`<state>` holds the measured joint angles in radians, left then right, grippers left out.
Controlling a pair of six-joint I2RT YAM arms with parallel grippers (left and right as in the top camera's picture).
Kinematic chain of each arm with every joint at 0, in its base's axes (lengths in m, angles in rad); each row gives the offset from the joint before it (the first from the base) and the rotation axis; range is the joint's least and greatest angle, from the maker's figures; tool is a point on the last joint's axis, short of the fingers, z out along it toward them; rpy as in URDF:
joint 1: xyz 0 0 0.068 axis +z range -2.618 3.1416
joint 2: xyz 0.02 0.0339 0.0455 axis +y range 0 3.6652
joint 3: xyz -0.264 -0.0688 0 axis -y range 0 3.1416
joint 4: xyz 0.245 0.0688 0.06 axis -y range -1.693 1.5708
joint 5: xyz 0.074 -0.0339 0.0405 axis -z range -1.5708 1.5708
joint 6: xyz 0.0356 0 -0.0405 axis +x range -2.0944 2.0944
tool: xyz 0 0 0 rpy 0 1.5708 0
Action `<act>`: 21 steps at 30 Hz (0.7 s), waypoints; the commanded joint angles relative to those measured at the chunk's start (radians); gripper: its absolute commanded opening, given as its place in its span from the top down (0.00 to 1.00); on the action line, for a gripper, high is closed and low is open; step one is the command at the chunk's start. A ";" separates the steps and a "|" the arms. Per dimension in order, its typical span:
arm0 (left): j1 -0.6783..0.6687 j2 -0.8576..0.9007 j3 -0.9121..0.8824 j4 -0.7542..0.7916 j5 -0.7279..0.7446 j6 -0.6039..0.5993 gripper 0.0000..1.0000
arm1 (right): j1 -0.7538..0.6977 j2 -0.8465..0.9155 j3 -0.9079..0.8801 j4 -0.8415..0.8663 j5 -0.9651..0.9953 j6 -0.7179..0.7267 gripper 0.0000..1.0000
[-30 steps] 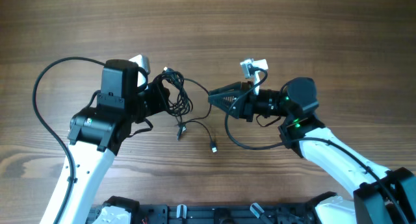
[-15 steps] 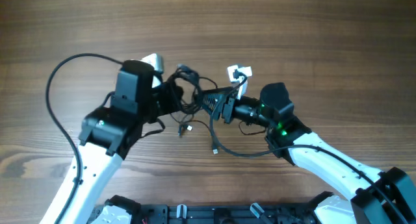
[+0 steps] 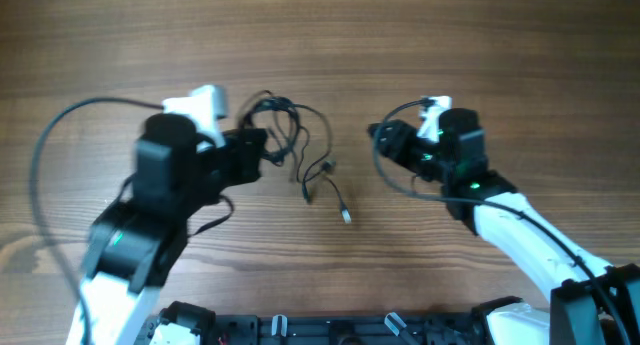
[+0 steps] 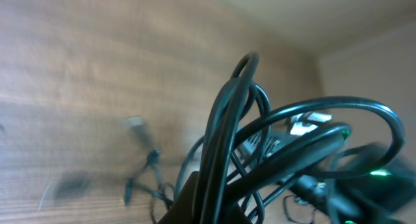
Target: Untangle cables
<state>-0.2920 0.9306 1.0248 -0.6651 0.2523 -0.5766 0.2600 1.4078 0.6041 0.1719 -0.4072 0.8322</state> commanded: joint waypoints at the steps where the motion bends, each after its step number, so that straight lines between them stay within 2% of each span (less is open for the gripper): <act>1: 0.048 -0.086 0.015 0.010 0.012 0.023 0.96 | -0.047 0.008 -0.008 -0.013 -0.061 0.003 0.37; 3: 0.047 -0.093 0.015 0.003 0.013 0.023 0.96 | -0.047 0.008 -0.008 0.029 -0.180 -0.054 0.28; 6: 0.047 -0.082 0.015 -0.008 0.013 0.023 0.96 | -0.047 0.008 -0.008 0.212 -0.520 -0.155 0.26; 8: 0.047 -0.064 0.015 -0.001 0.024 0.022 0.96 | -0.044 0.008 -0.008 0.361 -0.684 -0.121 0.27; 10: 0.047 -0.043 0.015 0.009 0.053 0.022 0.96 | -0.026 0.008 -0.008 0.493 -0.769 -0.047 0.27; 13: 0.047 0.010 0.015 0.040 0.161 0.023 0.96 | 0.050 0.008 -0.008 0.631 -0.748 0.041 0.27; 21: 0.047 0.114 0.015 0.080 0.301 0.023 0.96 | 0.181 0.009 -0.008 0.631 -0.518 0.217 0.25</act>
<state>-0.2520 1.0328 1.0275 -0.6102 0.4553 -0.5697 0.4114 1.4094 0.5922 0.8013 -1.0111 0.9562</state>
